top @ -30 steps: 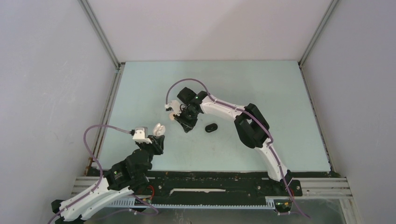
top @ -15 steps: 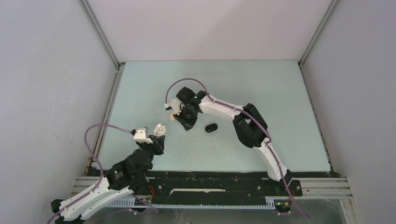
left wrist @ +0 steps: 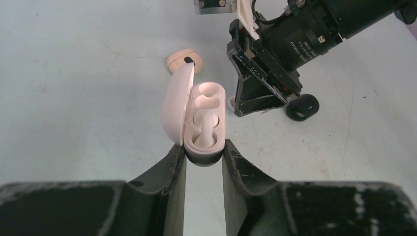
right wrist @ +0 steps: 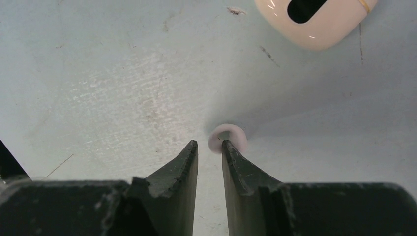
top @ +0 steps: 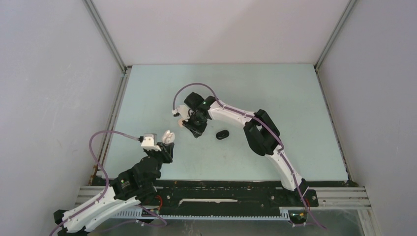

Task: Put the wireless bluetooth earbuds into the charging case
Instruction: Adjust the earbud at the center of the board.

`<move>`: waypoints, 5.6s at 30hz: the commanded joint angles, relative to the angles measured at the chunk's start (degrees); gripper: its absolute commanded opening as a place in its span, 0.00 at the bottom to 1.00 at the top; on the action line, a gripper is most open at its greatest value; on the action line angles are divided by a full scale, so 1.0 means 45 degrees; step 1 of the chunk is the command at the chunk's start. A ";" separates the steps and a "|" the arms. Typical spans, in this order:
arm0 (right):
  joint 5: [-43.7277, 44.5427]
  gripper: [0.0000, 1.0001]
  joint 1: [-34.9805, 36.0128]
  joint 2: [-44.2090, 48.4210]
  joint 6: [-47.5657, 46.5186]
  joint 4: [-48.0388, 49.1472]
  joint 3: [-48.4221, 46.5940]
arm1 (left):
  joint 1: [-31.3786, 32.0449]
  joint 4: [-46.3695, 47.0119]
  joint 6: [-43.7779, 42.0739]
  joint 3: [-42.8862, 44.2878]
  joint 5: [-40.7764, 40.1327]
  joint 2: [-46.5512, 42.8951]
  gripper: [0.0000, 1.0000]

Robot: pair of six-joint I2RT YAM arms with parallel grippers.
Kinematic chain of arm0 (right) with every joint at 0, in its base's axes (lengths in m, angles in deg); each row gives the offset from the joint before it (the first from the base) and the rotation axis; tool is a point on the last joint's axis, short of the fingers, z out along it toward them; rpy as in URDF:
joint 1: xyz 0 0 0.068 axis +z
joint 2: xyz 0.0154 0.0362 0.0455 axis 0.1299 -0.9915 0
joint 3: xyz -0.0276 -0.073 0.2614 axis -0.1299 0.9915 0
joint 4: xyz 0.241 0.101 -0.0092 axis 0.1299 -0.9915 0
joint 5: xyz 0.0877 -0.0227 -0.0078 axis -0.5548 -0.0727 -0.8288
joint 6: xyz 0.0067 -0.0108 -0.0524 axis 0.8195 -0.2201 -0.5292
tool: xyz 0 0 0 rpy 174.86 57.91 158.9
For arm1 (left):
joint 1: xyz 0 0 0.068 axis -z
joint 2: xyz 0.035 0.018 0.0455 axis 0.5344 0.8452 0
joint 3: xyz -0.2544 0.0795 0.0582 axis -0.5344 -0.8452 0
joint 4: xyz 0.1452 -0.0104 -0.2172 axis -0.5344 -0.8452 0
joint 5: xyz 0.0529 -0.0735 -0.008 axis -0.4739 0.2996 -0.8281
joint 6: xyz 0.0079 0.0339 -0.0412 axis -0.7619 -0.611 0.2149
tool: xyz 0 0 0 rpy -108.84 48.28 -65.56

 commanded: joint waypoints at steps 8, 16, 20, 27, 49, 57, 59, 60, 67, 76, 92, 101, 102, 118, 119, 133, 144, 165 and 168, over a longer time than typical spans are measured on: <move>0.1787 0.30 0.0245 -0.0437 -0.0121 -0.0019 -0.0755 | -0.0048 0.0550 -0.0148 0.0287 0.0156 0.0171 0.00; 0.2573 0.24 0.0219 0.0652 -0.0529 0.0075 0.0120 | -0.0048 0.0599 -0.0197 0.0280 0.0169 0.0131 0.00; 0.2481 0.24 -0.0018 0.1763 -0.1129 0.0407 0.1374 | -0.0053 0.0644 -0.0229 0.0283 0.0170 0.0119 0.00; 0.1524 0.25 -0.1019 0.3249 -0.1407 0.0678 0.3081 | -0.0048 0.0693 -0.0255 0.0232 0.0239 -0.0015 0.00; -0.0949 0.22 -0.1490 0.1851 0.3923 0.1494 0.2485 | -0.0047 0.0409 -0.0062 0.0464 0.0182 0.0003 0.00; -0.1105 0.20 -0.1944 0.1193 0.4206 0.1543 0.2305 | -0.0048 0.0544 -0.0168 0.0534 0.0132 0.0397 0.00; -0.1136 0.20 -0.2006 0.1027 0.4225 0.1543 0.2234 | -0.0048 0.0590 -0.0168 0.0528 0.0131 0.0421 0.00; -0.1171 0.20 -0.2018 0.0921 0.4226 0.1541 0.2166 | -0.0048 0.0598 -0.0168 0.0505 0.0116 0.0424 0.00; -0.1284 0.21 -0.1818 0.0173 0.4067 0.1251 0.1494 | -0.0048 0.0553 -0.0168 0.0487 0.0111 0.0383 0.00; -0.1451 0.21 -0.1386 0.0170 0.4003 0.1198 0.1204 | -0.0045 0.0481 -0.0141 0.0459 0.0112 0.0268 0.00; -0.2435 0.11 -0.1182 -0.0444 0.3508 0.1057 0.0231 | -0.0048 0.0509 -0.0148 0.0425 0.0131 0.0282 0.00; -0.2536 0.00 -0.1174 0.0499 0.2185 0.0584 0.0240 | -0.0045 0.0528 -0.0180 0.0444 0.0236 0.0307 0.00; -0.2664 0.00 -0.1210 0.0857 0.1915 0.0657 0.0521 | -0.0047 0.0559 -0.0214 0.0424 0.0257 0.0307 0.00; -0.0979 0.00 -0.1280 0.5604 -0.2476 -0.0937 0.3839 | -0.0047 0.2416 -0.1159 -0.0209 0.1894 0.0923 0.00; -0.0353 0.00 -0.1126 0.6215 -0.2867 -0.0808 0.4379 | -0.0048 0.2848 -0.1317 -0.0331 0.2192 0.1139 0.00; 0.3478 0.00 0.0646 1.0862 -0.8954 -0.3913 0.9300 | -0.0048 0.6435 -0.2277 -0.0832 0.3331 0.3715 0.00; 0.5543 0.00 0.1251 0.9785 -0.9855 -0.2045 1.2847 | -0.0048 0.5757 -0.2222 -0.1059 0.3676 0.2392 0.00; -0.0371 0.22 -0.3252 1.1359 -0.7171 -0.0813 1.2065 | -0.0048 0.5211 -0.1703 -0.1006 0.4011 0.2028 0.00; -0.2788 0.22 -0.5027 1.0815 -0.5536 -0.0414 1.1935 | -0.0048 0.5381 -0.1692 -0.0921 0.4126 0.2291 0.00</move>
